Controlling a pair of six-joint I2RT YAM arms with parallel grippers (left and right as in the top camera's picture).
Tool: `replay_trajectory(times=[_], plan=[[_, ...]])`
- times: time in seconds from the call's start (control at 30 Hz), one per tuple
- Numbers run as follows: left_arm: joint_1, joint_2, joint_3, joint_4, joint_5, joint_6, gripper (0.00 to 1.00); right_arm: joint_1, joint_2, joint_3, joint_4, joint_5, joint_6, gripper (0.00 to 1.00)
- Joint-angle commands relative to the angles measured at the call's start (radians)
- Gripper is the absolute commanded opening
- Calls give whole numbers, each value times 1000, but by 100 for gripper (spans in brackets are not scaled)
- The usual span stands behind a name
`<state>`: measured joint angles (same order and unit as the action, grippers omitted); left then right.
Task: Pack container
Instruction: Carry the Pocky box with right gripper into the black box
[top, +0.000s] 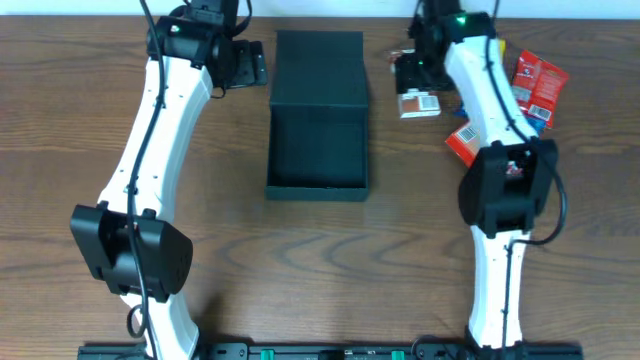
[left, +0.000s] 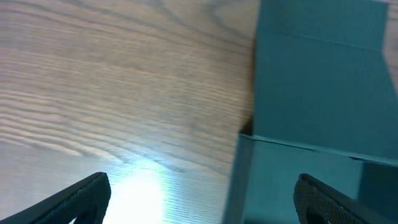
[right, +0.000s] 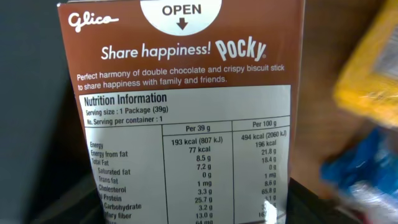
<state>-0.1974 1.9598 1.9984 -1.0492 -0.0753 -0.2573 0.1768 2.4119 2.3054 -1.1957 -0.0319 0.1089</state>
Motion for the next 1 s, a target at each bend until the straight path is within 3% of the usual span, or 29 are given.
replay_trajectory(times=[0.0, 0.27, 0.47, 0.73, 0.97], plan=[[31, -8, 19, -19, -68, 19, 95, 76, 1, 42, -50, -43, 56, 64], [145, -8, 19, -77, -101, 45, 95, 248, 1, 51, -156, -108, 165, 59], [198, -8, 19, -77, -94, 44, 95, 344, 1, 50, -203, -140, 249, 62], [199, -8, 19, -77, -71, 41, 95, 491, 10, 48, -172, -43, 382, 61], [199, -8, 19, -77, -28, 40, 95, 517, 12, 34, -203, 36, 484, 56]])
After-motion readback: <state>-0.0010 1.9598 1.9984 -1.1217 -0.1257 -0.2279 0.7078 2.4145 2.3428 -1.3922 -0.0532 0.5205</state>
